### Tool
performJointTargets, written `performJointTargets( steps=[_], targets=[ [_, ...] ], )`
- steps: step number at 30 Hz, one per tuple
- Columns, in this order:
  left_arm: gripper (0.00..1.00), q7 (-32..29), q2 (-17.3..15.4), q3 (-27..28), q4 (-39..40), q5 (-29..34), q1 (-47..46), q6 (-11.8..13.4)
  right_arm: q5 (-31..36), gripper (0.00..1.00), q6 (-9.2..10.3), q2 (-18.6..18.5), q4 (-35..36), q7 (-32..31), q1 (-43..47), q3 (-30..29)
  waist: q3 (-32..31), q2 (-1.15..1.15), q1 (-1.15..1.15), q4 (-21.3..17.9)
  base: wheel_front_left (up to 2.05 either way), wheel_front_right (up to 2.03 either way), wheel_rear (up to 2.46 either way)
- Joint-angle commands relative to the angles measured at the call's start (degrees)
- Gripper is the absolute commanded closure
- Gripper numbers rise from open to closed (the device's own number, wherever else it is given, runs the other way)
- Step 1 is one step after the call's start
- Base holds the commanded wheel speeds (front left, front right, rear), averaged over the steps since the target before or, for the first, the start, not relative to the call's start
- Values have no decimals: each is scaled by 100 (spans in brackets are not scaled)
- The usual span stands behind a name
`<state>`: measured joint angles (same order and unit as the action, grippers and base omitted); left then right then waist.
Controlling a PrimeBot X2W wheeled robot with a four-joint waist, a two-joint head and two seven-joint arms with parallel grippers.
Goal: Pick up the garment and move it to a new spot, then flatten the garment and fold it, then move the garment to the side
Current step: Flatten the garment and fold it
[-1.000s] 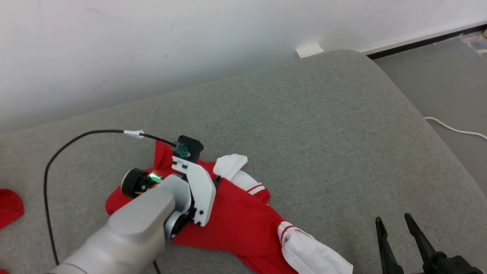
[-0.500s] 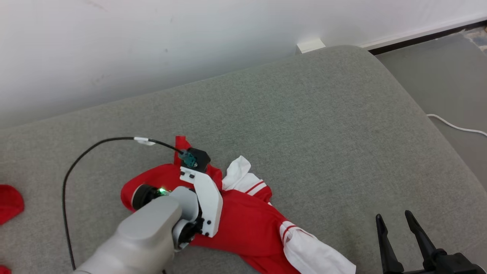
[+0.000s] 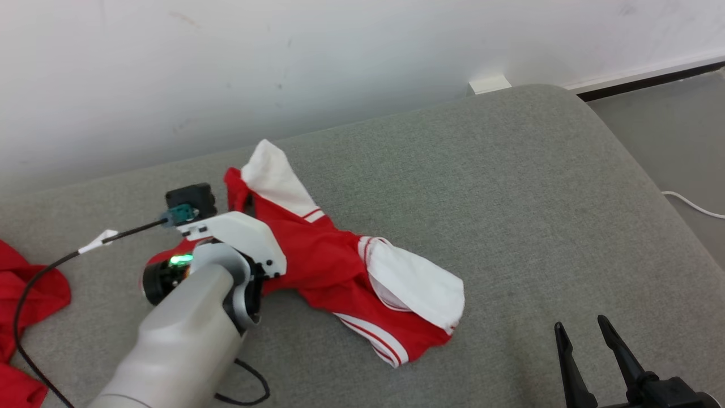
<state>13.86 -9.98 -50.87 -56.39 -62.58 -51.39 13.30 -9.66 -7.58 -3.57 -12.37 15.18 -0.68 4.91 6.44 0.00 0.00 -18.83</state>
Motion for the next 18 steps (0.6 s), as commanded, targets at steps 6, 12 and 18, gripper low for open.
performJointTargets(
  steps=[6, 12, 18],
  targets=[
    [100, 127, -66, 777, -69, 191, 252, 321, -8, 0, 17, -79, -24, -5, -2, 2, -55, 0, 0, 55, 0, 0, 0],
    [0, 129, 212, 675, -14, 518, 609, -24, -29, 0, 17, -89, -47, -5, 88, -15, -118, 0, 0, 88, 0, 0, 0],
    [0, 63, 443, 5, 642, 1192, 768, -430, -48, 0, 17, -69, -9, -5, 172, -79, -140, 0, 0, 115, 0, 0, 0]
  ],
)
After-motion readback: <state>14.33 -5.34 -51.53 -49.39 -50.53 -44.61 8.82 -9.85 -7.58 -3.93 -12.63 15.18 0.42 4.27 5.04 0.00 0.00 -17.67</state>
